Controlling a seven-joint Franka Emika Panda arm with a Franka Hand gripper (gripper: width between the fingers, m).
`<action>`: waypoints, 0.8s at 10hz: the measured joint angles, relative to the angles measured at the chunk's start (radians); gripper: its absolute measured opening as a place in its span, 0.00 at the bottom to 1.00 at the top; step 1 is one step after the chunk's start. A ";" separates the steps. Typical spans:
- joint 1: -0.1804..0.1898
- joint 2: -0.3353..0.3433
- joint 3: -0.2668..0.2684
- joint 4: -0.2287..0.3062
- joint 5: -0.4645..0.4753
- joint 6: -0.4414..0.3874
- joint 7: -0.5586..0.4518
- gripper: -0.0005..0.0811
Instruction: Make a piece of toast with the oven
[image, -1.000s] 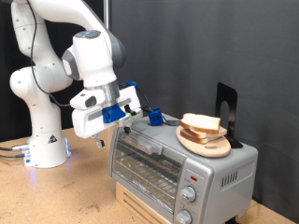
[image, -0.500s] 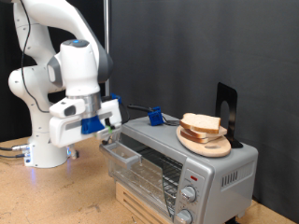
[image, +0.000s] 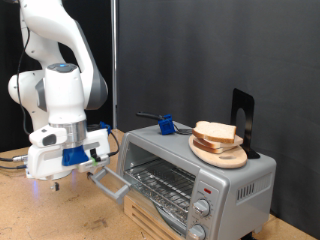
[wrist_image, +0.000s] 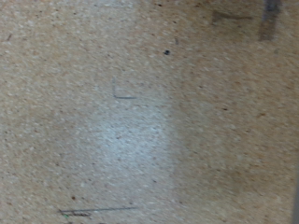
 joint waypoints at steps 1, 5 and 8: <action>-0.003 0.015 -0.009 -0.002 0.000 0.016 -0.015 1.00; -0.035 0.082 -0.025 0.000 -0.066 0.060 0.000 1.00; -0.052 0.204 -0.061 -0.002 -0.232 0.210 0.129 1.00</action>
